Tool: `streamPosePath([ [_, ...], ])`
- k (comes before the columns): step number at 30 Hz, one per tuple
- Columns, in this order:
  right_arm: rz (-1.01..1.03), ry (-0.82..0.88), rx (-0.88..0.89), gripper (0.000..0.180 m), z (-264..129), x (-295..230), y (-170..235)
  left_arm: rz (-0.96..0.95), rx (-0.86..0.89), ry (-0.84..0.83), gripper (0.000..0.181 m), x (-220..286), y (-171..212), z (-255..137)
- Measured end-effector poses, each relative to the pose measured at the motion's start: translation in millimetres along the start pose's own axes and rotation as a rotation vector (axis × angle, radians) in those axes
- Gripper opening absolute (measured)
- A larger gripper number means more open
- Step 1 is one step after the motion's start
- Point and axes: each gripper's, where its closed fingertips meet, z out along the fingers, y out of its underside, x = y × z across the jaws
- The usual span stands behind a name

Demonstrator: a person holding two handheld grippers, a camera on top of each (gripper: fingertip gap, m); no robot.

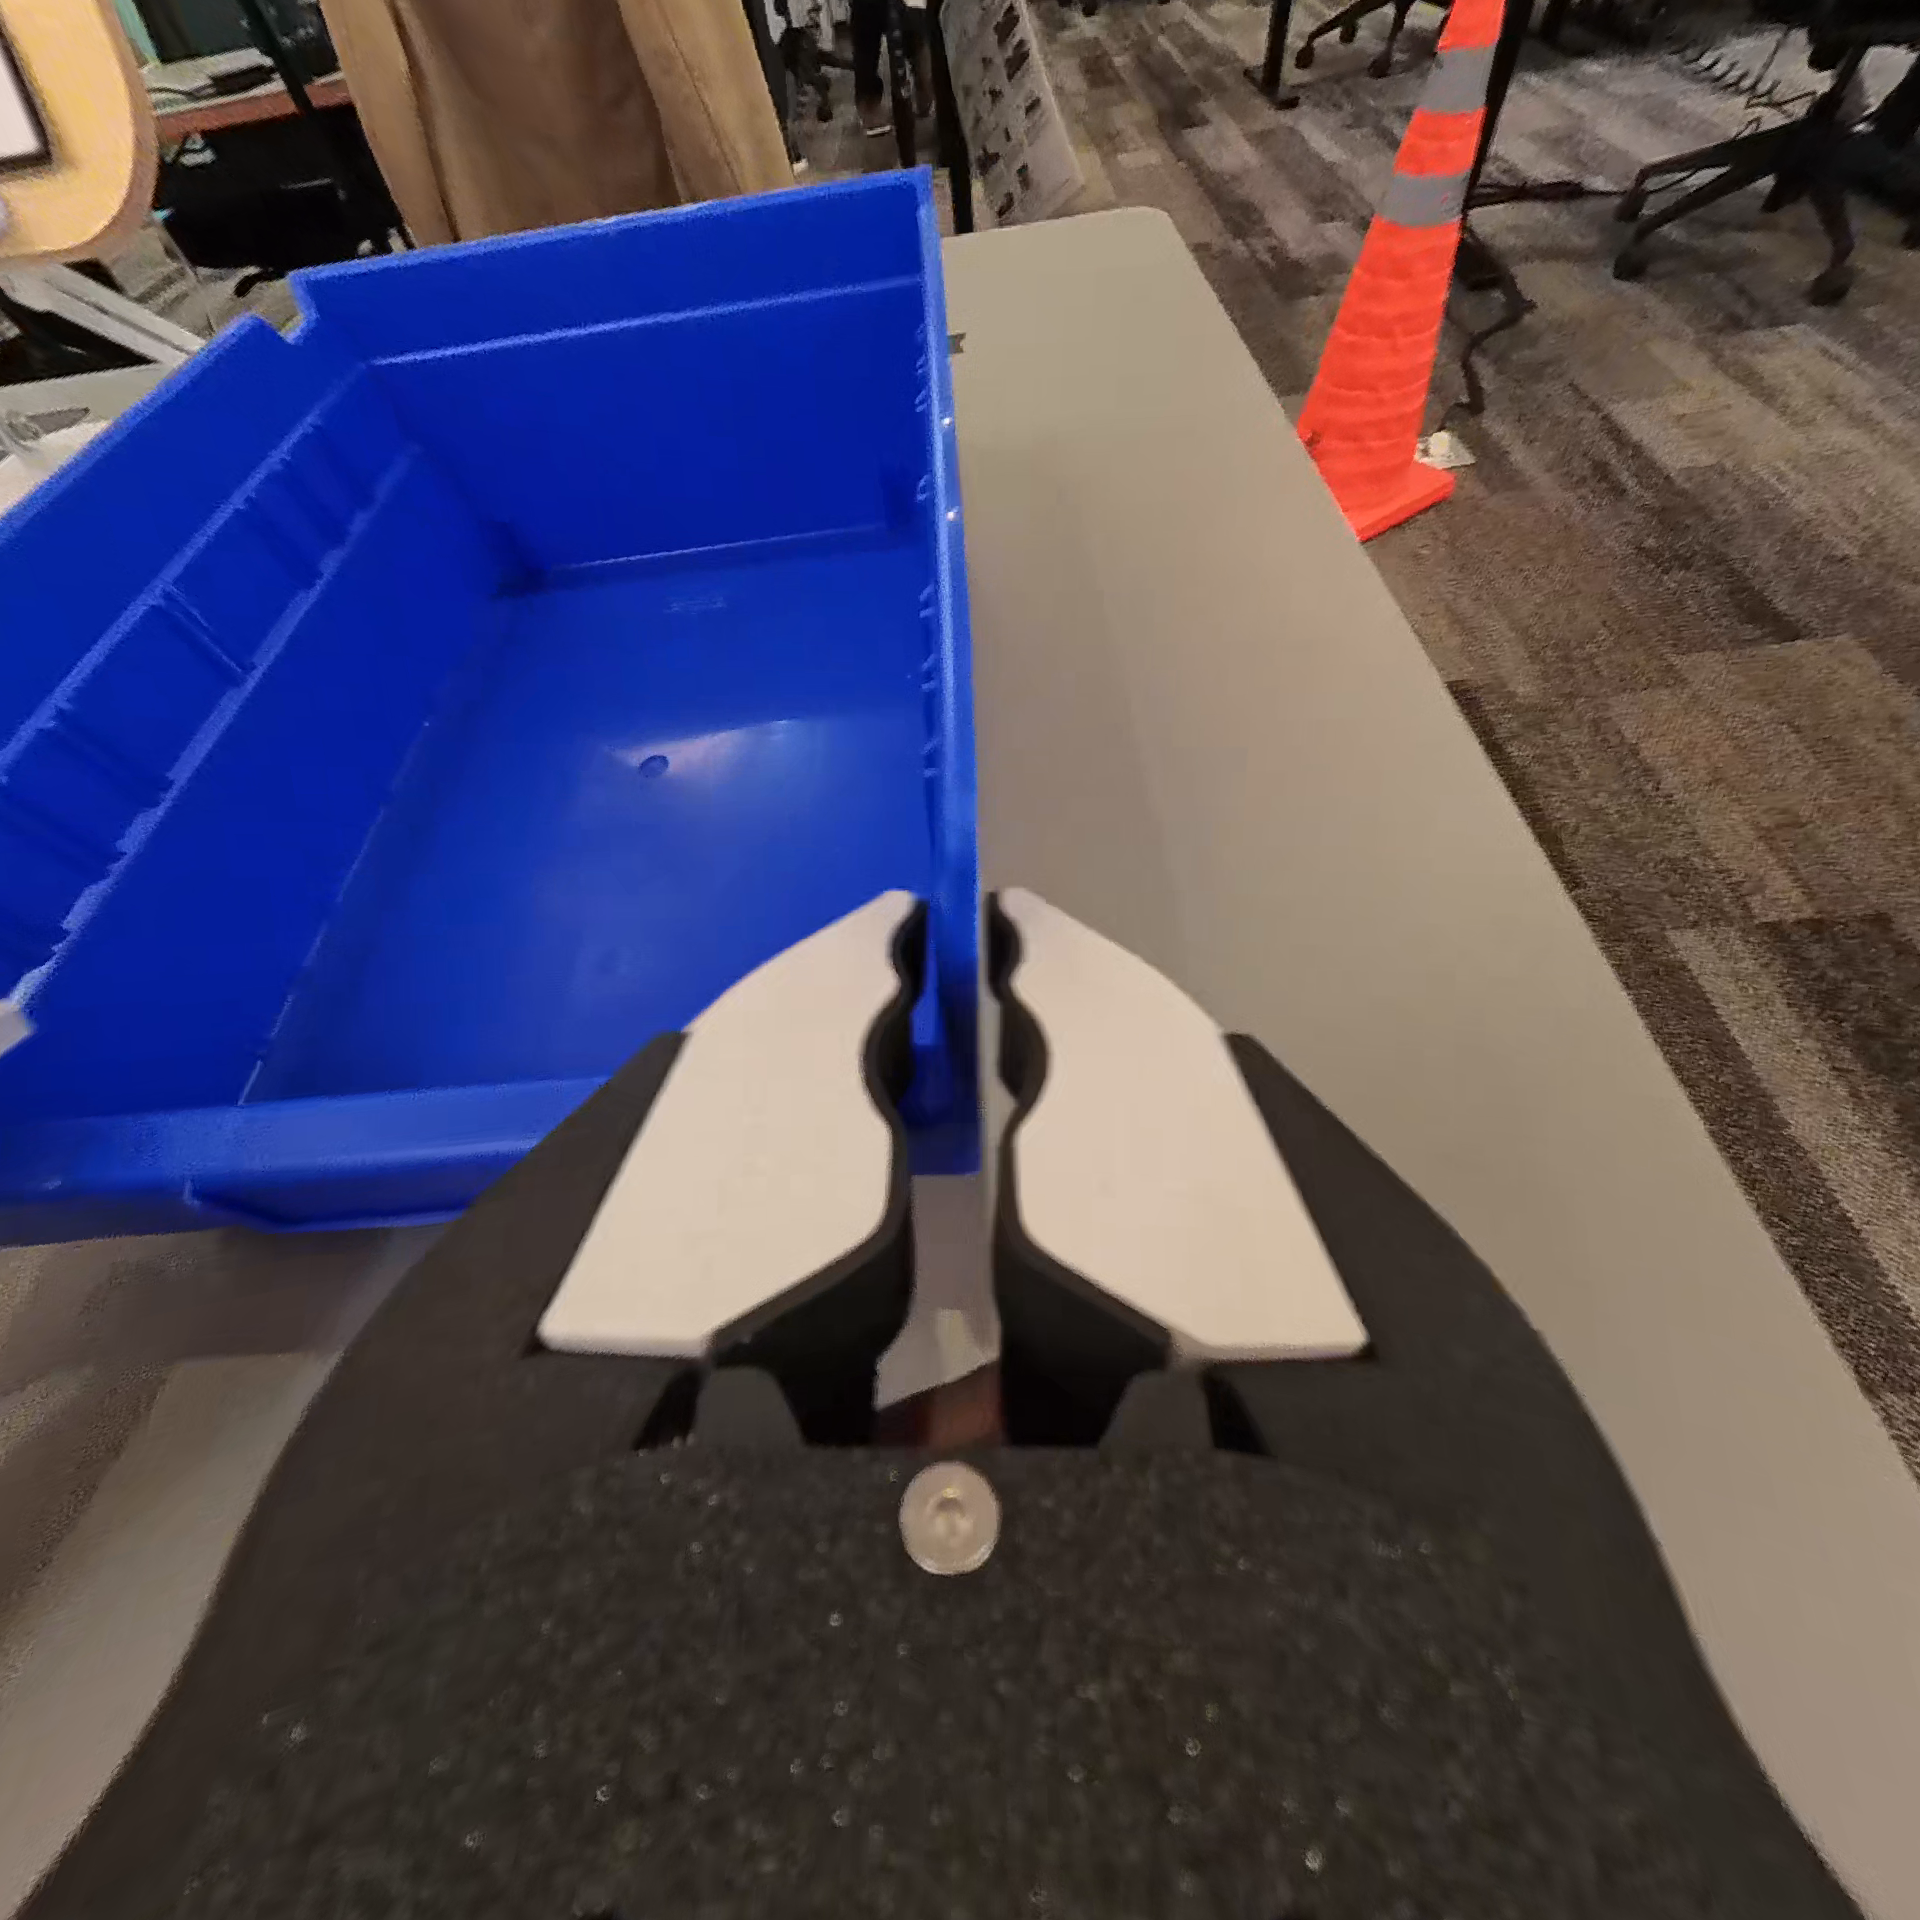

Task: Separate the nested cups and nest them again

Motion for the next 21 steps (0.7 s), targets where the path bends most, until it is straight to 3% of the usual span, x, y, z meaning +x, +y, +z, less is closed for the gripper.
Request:
streamPosePath([
  [1, -0.007, 0.024, 0.013, 0.022, -5.3, 2.9, -2.0, 0.015, -0.002, 0.005, 0.061, -5.8, -1.4, -5.5],
  [5, -0.107, 0.087, 0.112, 0.036, -51.8, -11.9, -23.8, 0.059, -0.004, 0.063, 0.065, -55.7, -9.4, -57.8],
  [10, -0.135, -0.315, 0.155, 0.041, -92.9, -152.1, -16.4, -0.037, 0.039, 0.021, 0.065, -181.4, -6.6, -142.2],
  [14, -0.097, -0.606, 0.159, 0.042, -107.9, -256.5, 9.9, -0.083, 0.198, -0.126, 0.063, -269.7, 1.8, -207.7],
  [17, -0.164, -0.652, 0.098, 0.052, -108.4, -292.7, 38.8, -0.122, 0.245, -0.173, 0.062, -295.6, 26.9, -227.9],
  [21, -0.162, -0.654, 0.088, 0.055, -111.4, -302.1, 49.7, -0.123, 0.232, -0.153, 0.06, -293.7, 38.0, -228.1],
])
